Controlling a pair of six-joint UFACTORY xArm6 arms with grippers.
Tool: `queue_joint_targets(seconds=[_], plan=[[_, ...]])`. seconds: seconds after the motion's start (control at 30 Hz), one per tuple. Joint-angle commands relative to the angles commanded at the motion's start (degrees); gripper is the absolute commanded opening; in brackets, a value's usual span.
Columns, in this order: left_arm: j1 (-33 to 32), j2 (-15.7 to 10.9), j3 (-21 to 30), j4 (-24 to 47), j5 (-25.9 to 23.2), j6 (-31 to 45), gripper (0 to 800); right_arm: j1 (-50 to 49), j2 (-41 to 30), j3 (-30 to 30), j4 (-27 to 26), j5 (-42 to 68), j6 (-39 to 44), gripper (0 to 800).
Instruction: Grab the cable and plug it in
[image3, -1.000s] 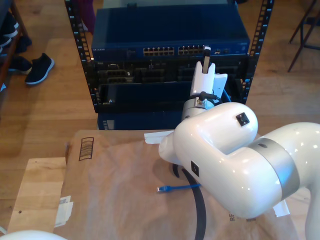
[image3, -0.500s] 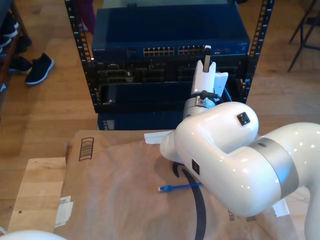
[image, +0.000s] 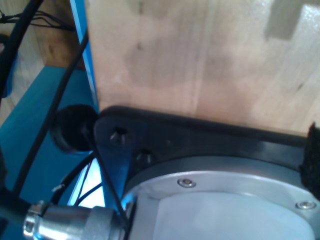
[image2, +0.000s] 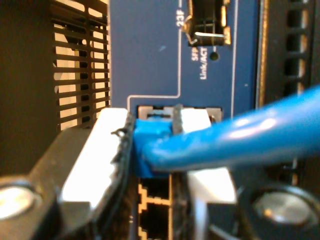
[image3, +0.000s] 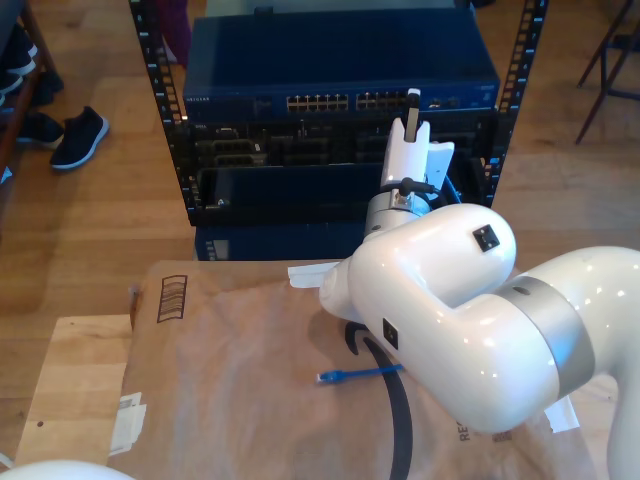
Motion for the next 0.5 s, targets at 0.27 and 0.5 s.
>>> queue_joint_targets(seconds=[0.27,0.5], plan=[[-0.1,0.0,0.0,0.0,0.0,0.0,799,0.4,-6.0,9.6,0.1,-0.5,0.3,313],[-0.1,0.0,0.0,0.0,0.0,0.1,799,1.4,-18.1,25.9,-0.6,0.1,0.6,374]])
